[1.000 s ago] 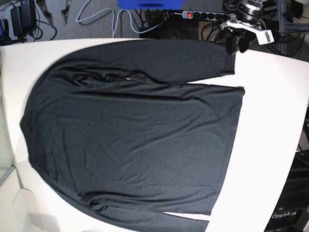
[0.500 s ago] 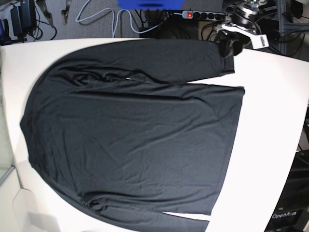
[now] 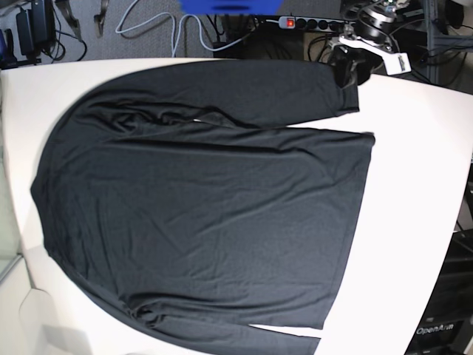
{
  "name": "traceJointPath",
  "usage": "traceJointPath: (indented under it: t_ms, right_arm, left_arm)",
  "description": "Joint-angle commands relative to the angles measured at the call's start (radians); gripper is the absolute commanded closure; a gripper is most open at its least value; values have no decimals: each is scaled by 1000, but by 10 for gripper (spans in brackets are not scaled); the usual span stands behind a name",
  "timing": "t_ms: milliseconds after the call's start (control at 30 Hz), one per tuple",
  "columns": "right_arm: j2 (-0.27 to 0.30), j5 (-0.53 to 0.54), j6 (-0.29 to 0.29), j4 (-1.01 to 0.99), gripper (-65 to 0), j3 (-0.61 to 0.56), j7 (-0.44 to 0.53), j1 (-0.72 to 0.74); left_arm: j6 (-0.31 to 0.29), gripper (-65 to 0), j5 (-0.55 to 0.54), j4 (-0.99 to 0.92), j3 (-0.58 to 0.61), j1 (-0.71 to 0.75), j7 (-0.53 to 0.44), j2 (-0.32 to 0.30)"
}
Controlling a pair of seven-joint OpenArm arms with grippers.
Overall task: Fold the T-shirt properly
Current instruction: 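Lower the right gripper onto the other shoulder corner and grasp it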
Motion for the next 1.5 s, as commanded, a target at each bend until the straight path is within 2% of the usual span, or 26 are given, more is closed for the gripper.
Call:
traceJointPath:
  t_ms: [0,100,267,367,1100,1300,1400,1467]
  right_arm:
    - [6,10,-8,7,-232,5,26,-20]
    - [6,10,-8,7,-232,5,26,-20]
    - [6,10,-8,7,-232,5,26,-20]
    - [6,10,-8,7,-232,5,26,-20]
    - [9,5,-5,15,-228,16,23,0]
    - [9,5,6,164,-228,70,-187,15]
    - [5,13,83,239,-228,113,-264,20]
    - [3,19,113,279,-228,116,-339,48]
  left_arm:
    - [14,-287,-6,2,0,12,19,-10]
    - [14,-272,-8,2,0,12,19,-10]
    - [14,-86,-8,2,-1,11,24,-10]
    - [14,-31,-8,2,-1,11,25,-10]
    - [14,-20,-9,32,-19,17,16,-10]
    - [14,-20,-9,58,-59,22,25,-13]
    - [14,-20,-9,54,-59,19,25,-13]
    - [14,-20,-9,54,-59,19,25,-11]
